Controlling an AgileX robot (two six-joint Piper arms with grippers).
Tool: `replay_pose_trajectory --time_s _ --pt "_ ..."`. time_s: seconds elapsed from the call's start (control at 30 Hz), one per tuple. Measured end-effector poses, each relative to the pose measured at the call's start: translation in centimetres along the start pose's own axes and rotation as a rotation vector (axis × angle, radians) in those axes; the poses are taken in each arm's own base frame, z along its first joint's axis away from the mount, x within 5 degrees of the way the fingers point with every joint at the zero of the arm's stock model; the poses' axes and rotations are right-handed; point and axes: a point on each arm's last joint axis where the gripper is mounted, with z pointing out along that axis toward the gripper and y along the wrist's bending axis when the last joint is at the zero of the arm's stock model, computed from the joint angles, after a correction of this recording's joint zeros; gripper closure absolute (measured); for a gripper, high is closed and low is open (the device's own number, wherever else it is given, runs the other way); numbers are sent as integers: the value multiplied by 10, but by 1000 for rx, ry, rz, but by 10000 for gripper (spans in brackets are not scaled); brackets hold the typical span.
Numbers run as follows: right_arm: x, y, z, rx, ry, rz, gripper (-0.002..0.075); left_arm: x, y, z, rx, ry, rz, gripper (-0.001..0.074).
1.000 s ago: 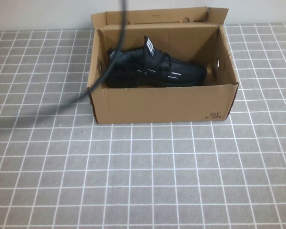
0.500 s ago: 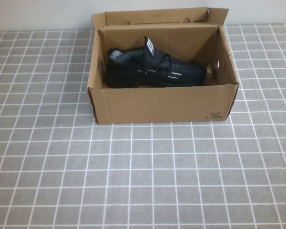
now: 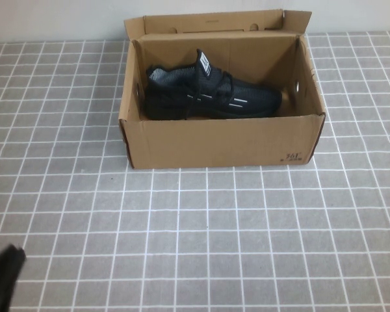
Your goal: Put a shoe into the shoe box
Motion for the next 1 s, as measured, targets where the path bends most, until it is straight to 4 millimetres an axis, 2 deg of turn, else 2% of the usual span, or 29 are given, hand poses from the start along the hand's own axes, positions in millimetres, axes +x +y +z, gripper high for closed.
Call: replay_pose_trajectory --time_s 0.13,0.3,0.53,0.8,0.87,1.0 --pt "19 -4 6 5 21 3 742 29 -3 3 1 59 13 736" --pt "39 -9 11 19 83 3 742 41 -7 2 34 159 12 736" --pt "66 -15 14 38 167 3 742 49 -10 0 68 253 12 736" --pt "93 -21 15 58 249 -7 742 51 -10 0 73 268 12 736" --pt "96 -25 15 91 247 -84 742 51 -10 0 73 268 12 736" --pt "96 -37 12 250 135 -91 742 51 -10 0 73 268 12 736"
